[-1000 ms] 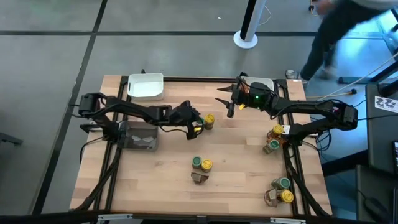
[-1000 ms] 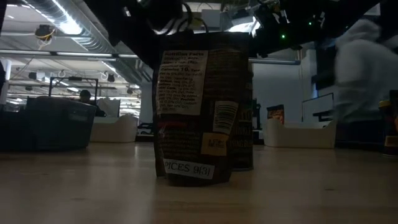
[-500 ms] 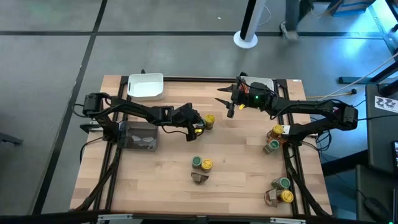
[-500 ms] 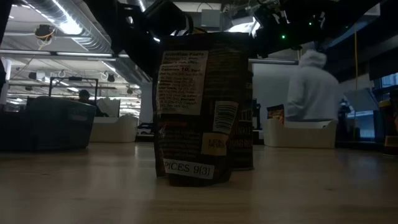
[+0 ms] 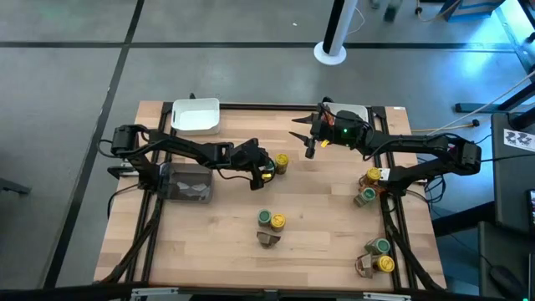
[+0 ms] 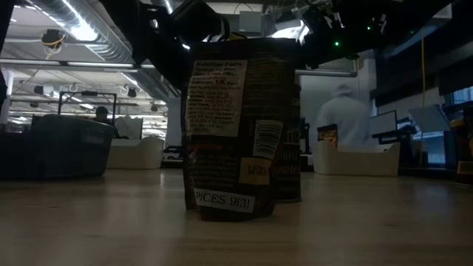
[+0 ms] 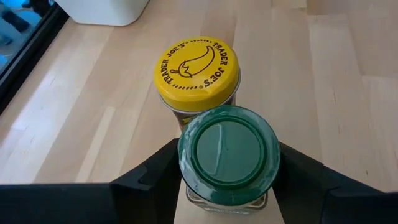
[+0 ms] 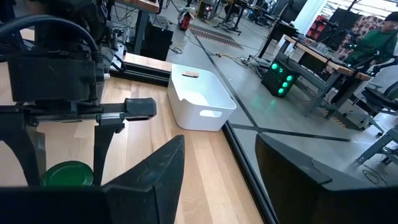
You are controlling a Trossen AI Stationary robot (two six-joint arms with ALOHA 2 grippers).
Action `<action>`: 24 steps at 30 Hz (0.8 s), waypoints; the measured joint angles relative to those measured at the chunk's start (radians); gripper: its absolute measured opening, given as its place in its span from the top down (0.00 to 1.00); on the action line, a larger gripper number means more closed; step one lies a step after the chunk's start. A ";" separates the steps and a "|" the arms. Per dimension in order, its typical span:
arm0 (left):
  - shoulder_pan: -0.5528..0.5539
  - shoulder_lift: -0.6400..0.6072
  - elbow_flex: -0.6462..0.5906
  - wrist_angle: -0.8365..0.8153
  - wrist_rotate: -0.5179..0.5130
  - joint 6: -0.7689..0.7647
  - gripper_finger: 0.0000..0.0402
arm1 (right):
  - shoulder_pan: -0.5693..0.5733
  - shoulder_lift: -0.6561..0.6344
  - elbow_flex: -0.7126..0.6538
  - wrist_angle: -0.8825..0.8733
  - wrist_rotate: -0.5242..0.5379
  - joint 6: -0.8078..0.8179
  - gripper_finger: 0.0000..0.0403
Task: Sort spices by type
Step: Put the green seasoning bottle into the top left white bin
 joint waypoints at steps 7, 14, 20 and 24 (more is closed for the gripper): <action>-0.001 -0.071 0.000 -0.034 -0.046 -0.024 0.53 | 0.000 0.000 0.000 -0.002 0.002 0.000 0.51; -0.001 -0.196 0.000 -0.131 -0.166 -0.039 0.52 | 0.000 0.000 0.000 -0.007 0.002 0.000 0.51; 0.021 -0.309 0.000 -0.203 -0.333 -0.055 0.51 | 0.000 0.000 0.000 -0.007 0.002 0.000 0.51; 0.052 -0.362 0.000 -0.231 -0.415 -0.060 0.50 | 0.000 0.000 0.000 -0.007 0.002 0.000 0.51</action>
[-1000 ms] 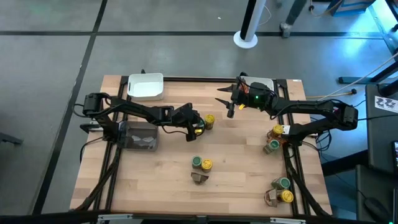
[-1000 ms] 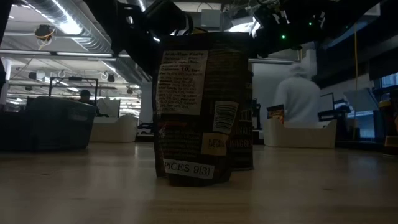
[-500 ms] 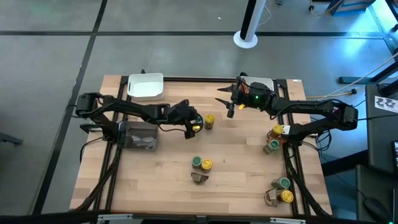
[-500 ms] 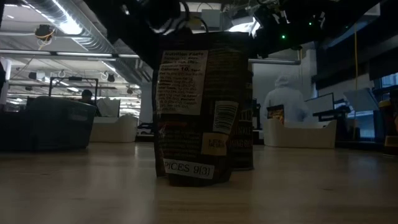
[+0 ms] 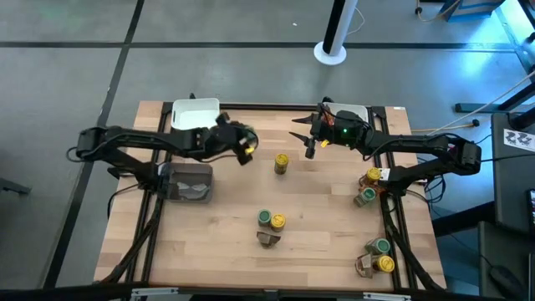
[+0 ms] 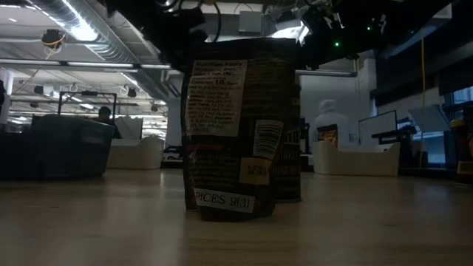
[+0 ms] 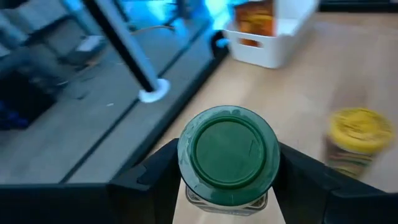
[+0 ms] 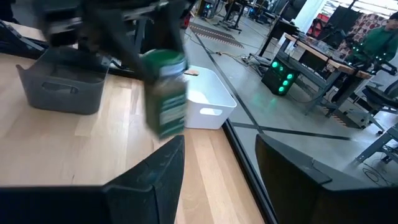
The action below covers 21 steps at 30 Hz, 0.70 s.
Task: Sort spices by type
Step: Put the green seasoning bottle into the top left white bin
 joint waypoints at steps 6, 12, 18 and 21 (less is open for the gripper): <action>0.078 -0.040 0.000 -0.041 -0.113 -0.020 0.50 | 0.000 0.000 0.000 0.000 0.000 0.000 0.51; 0.186 -0.049 0.000 -0.078 -0.193 -0.076 0.50 | 0.000 0.000 0.000 -0.002 0.000 0.000 0.51; 0.302 -0.048 0.000 -0.123 -0.198 -0.165 0.50 | 0.000 0.000 0.000 -0.002 0.000 0.000 0.51; 0.351 -0.048 0.000 -0.138 -0.199 -0.184 0.50 | 0.000 0.000 0.000 -0.003 0.000 0.000 0.51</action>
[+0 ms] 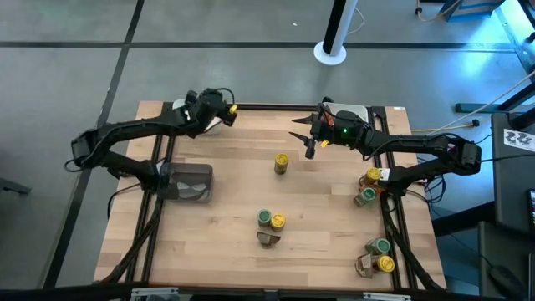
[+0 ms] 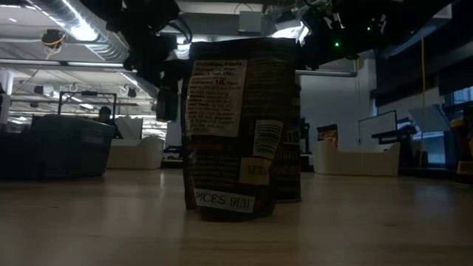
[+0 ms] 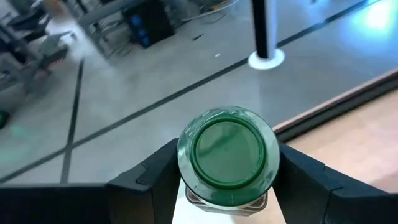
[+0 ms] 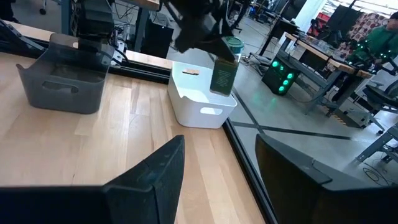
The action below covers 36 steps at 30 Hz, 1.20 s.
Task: Sort spices by type
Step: Put the green seasoning bottle into the top left white bin
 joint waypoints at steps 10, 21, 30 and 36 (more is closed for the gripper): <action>0.116 0.001 0.000 -0.081 0.000 -0.096 0.49 | 0.000 0.000 0.000 0.000 0.000 0.000 0.51; 0.179 0.031 0.000 -0.095 0.045 -0.148 0.49 | 0.000 0.000 0.000 0.000 0.000 0.000 0.51; 0.209 0.114 0.000 -0.096 0.067 -0.180 0.49 | 0.000 0.000 0.000 0.000 0.000 0.000 0.51; 0.218 0.176 0.000 -0.099 0.077 -0.223 0.49 | 0.000 0.000 0.000 0.000 0.000 0.000 0.51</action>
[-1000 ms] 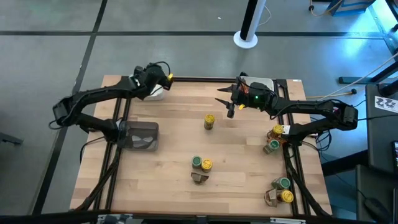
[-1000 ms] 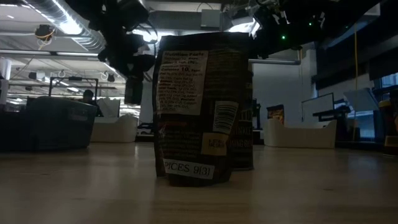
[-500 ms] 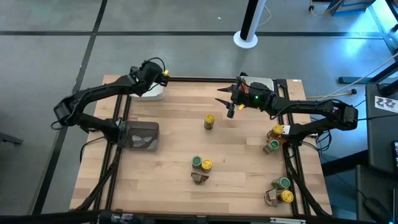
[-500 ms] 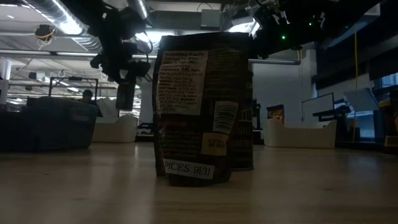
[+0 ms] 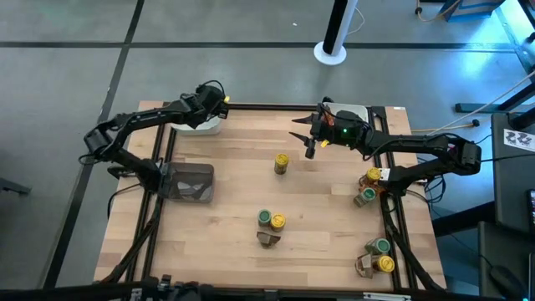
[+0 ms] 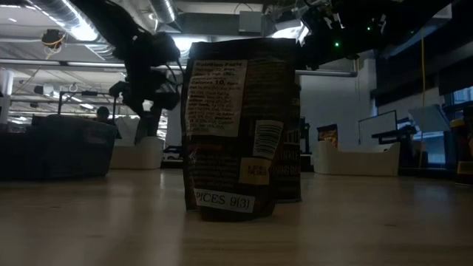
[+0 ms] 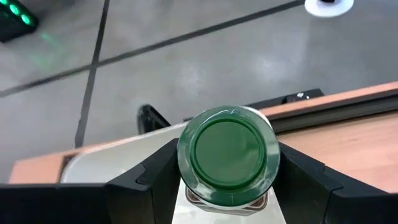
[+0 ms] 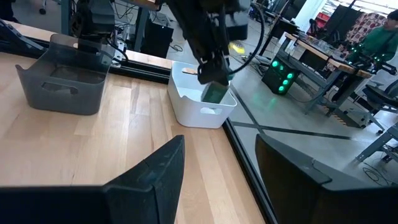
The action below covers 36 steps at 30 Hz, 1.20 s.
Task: Sort spices by type
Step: Put the green seasoning bottle into the top left white bin
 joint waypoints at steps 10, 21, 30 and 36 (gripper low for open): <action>0.013 0.083 0.000 0.007 0.007 -0.035 0.49 | 0.000 0.000 0.000 -0.006 0.000 0.000 0.51; 0.013 0.138 0.002 0.019 0.002 -0.068 0.49 | 0.000 0.000 0.000 -0.005 0.000 0.000 0.51; 0.013 0.109 -0.001 0.001 0.026 -0.026 0.48 | 0.000 0.000 0.000 -0.004 0.000 0.000 0.51; 0.013 0.101 -0.002 -0.004 0.032 0.006 0.43 | 0.000 0.000 0.000 -0.004 0.000 0.000 0.51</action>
